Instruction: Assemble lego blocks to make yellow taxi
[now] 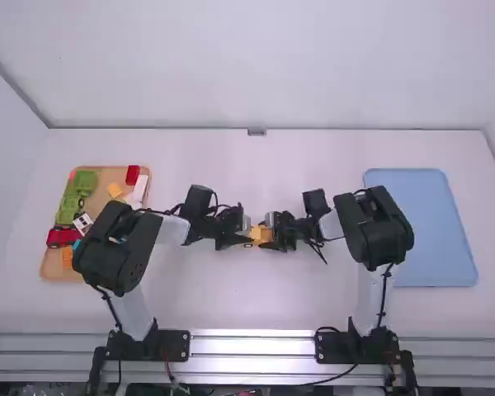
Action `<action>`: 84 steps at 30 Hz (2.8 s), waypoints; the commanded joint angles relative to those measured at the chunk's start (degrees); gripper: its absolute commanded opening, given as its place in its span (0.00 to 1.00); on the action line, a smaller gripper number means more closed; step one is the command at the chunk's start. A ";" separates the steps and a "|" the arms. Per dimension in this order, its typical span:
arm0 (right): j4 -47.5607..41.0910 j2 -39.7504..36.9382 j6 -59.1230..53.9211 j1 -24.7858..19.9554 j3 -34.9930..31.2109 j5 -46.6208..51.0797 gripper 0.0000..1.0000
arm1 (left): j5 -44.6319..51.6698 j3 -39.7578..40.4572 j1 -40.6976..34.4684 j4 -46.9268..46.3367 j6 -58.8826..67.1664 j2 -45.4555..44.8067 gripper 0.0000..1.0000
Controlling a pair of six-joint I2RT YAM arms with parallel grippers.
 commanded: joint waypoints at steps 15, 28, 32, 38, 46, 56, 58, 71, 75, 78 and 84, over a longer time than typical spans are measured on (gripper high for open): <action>-1.01 0.85 -0.50 1.68 0.50 4.22 0.50 | -5.42 -0.15 0.70 -5.11 -1.70 -3.41 0.13; -0.81 0.85 0.68 1.62 0.55 4.17 0.52 | -7.58 -0.15 0.63 -9.25 -1.22 -4.09 0.12; -0.79 0.85 0.68 1.62 0.55 4.17 0.51 | -7.48 -0.15 0.66 -11.10 0.57 -4.09 0.13; -0.83 0.85 0.68 1.73 0.55 4.15 0.51 | -9.14 -0.15 0.63 -12.33 0.92 -4.09 0.15; -0.85 0.85 0.70 1.68 0.57 4.02 0.51 | -11.82 -0.15 0.66 -10.80 1.62 -4.44 0.13; -0.83 0.85 0.70 1.68 0.55 3.78 0.51 | -11.23 -0.37 0.59 -13.70 5.16 -6.73 0.11; -0.85 0.85 0.70 1.68 0.55 3.76 0.51 | -9.29 -0.48 0.59 -12.33 5.68 -5.53 0.12; -0.85 0.85 0.68 1.68 0.55 3.76 0.51 | -8.46 -0.48 0.55 -10.88 3.89 -3.10 0.21; -0.81 0.85 0.70 1.68 0.55 3.78 0.51 | -6.82 -0.37 0.63 -11.37 3.89 -3.13 0.13; -0.81 0.85 0.70 1.70 0.55 3.78 0.51 | -7.13 -0.42 0.66 -11.34 2.95 -3.13 0.13; -0.81 0.85 0.70 1.70 0.55 3.78 0.51 | -7.58 -0.37 0.61 -11.21 1.79 -3.13 0.14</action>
